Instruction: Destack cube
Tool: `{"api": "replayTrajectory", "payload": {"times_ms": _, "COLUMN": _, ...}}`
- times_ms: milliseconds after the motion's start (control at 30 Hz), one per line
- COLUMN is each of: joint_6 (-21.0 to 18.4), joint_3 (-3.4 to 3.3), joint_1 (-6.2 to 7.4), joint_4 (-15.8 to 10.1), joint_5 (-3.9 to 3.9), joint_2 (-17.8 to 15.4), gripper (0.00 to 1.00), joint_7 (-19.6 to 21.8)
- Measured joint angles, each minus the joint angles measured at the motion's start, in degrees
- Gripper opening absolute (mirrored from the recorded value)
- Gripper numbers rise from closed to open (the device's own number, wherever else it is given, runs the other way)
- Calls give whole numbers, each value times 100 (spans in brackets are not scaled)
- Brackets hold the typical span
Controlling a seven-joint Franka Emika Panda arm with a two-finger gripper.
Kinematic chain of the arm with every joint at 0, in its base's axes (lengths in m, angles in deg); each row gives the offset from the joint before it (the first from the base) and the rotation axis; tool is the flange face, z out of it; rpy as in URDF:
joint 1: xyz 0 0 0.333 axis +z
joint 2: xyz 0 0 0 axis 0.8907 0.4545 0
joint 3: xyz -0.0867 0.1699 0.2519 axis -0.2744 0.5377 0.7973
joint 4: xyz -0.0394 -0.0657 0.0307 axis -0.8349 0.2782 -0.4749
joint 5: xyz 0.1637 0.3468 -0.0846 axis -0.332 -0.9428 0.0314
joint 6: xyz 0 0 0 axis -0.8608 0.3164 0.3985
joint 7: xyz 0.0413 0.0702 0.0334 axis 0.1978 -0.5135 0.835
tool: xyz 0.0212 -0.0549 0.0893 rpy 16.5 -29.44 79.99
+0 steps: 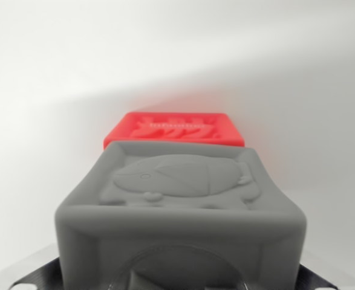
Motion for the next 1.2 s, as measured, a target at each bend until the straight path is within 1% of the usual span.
{"api": "replayTrajectory", "payload": {"times_ms": 433, "joint_6": -6, "joint_3": -4, "joint_1": 3, "joint_4": -1, "joint_5": 0, "joint_2": -6, "gripper": 0, "joint_7": 2}}
{"api": "replayTrajectory", "payload": {"times_ms": 667, "joint_6": -61, "joint_3": -30, "joint_1": 25, "joint_4": -6, "joint_5": 17, "joint_2": -75, "gripper": 0, "joint_7": 14}}
{"api": "replayTrajectory", "payload": {"times_ms": 967, "joint_6": -193, "joint_3": -84, "joint_1": 60, "joint_4": -24, "joint_5": 87, "joint_2": -236, "gripper": 0, "joint_7": 64}}
{"api": "replayTrajectory", "payload": {"times_ms": 1200, "joint_6": -343, "joint_3": -135, "joint_1": 92, "joint_4": -48, "joint_5": 182, "joint_2": -420, "gripper": 0, "joint_7": 125}}
